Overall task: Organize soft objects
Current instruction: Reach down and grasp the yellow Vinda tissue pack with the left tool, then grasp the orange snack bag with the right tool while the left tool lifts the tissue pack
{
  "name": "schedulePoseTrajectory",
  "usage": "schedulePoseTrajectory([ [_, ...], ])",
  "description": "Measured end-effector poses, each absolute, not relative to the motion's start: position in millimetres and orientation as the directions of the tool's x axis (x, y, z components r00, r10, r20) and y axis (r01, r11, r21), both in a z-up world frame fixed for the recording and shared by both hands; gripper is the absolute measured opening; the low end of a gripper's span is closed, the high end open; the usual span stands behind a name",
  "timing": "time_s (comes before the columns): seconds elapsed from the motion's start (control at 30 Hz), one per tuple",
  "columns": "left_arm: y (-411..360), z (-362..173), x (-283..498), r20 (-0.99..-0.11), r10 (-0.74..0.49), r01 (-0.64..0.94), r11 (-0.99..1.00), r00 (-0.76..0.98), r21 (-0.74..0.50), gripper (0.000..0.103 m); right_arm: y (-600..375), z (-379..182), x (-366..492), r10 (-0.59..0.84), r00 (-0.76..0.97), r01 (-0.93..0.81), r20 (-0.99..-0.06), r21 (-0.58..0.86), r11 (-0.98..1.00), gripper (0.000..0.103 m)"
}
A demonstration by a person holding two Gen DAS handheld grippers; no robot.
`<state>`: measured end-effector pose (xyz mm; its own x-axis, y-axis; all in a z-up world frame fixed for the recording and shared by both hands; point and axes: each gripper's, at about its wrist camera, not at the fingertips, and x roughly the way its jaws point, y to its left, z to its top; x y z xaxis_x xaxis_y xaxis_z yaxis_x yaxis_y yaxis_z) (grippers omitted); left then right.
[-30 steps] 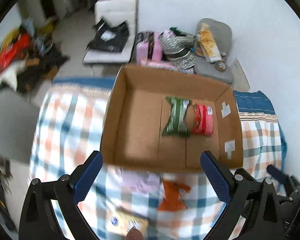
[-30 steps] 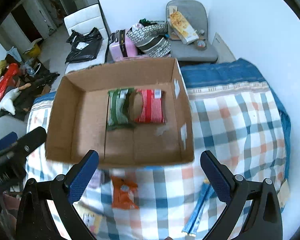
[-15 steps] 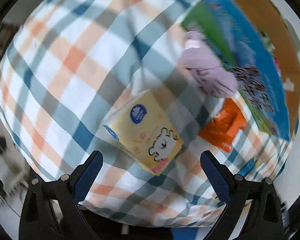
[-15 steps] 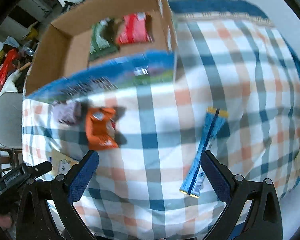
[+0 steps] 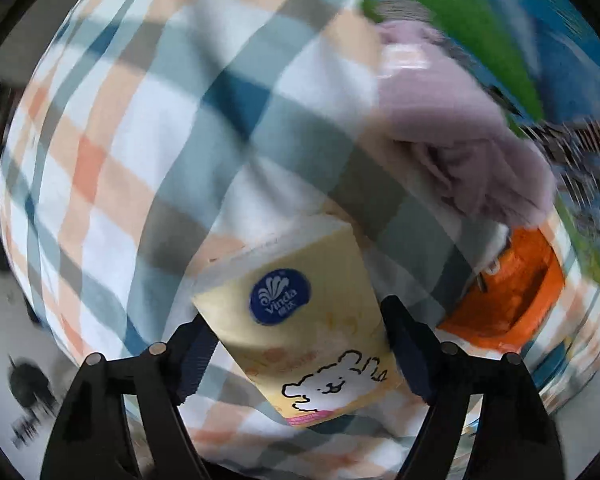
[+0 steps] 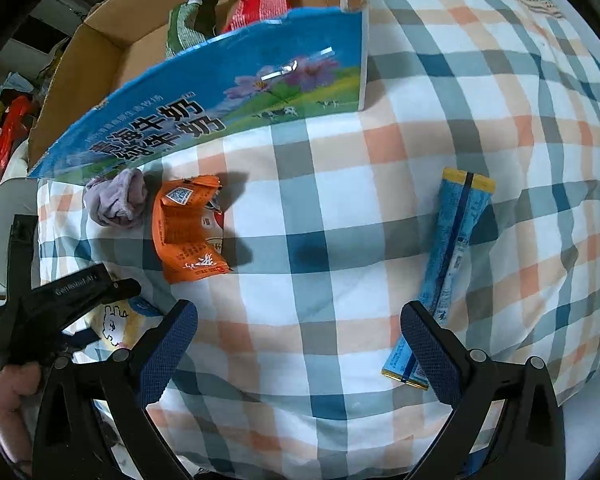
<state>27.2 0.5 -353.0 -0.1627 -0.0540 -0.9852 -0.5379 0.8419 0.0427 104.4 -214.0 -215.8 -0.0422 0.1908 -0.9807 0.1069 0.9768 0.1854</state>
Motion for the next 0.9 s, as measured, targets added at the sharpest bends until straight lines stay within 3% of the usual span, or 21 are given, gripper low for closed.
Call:
schedulePoseTrajectory([
  [0.27,-62,-355,15,-0.991,-0.025,-0.213,0.977,-0.132,0.004,0.077,-211,-231,110,0.263,-0.072,0.127,-0.962,0.253,0.959,0.103],
  [0.5,-68,-372,-16,-0.980,-0.123,-0.307,0.949,-0.154,-0.071,0.077,-180,-245,141,0.383,-0.084,0.122,-0.920,0.372,0.920,0.100],
  [0.67,-82,-376,-43,-0.978,-0.137,-0.357,0.931,-0.157,-0.073,0.077,-141,-272,163,0.400,-0.151,0.096,-0.904,0.389,0.916,0.079],
  [0.73,-89,-379,-56,-0.977,-0.143,-0.363,0.929,-0.160,-0.077,0.077,-132,-279,167,0.399,-0.169,0.093,-0.901,0.388,0.917,0.056],
  [0.8,-98,-381,-55,-0.975,-0.143,-0.369,0.927,-0.170,-0.072,0.077,-127,-283,168,0.373,-0.171,0.086,-0.912,0.363,0.928,0.042],
  [0.9,-108,-380,-56,-0.978,-0.122,-0.352,0.934,-0.168,-0.056,0.077,-131,-283,163,0.341,-0.178,0.074,-0.923,0.333,0.940,0.037],
])
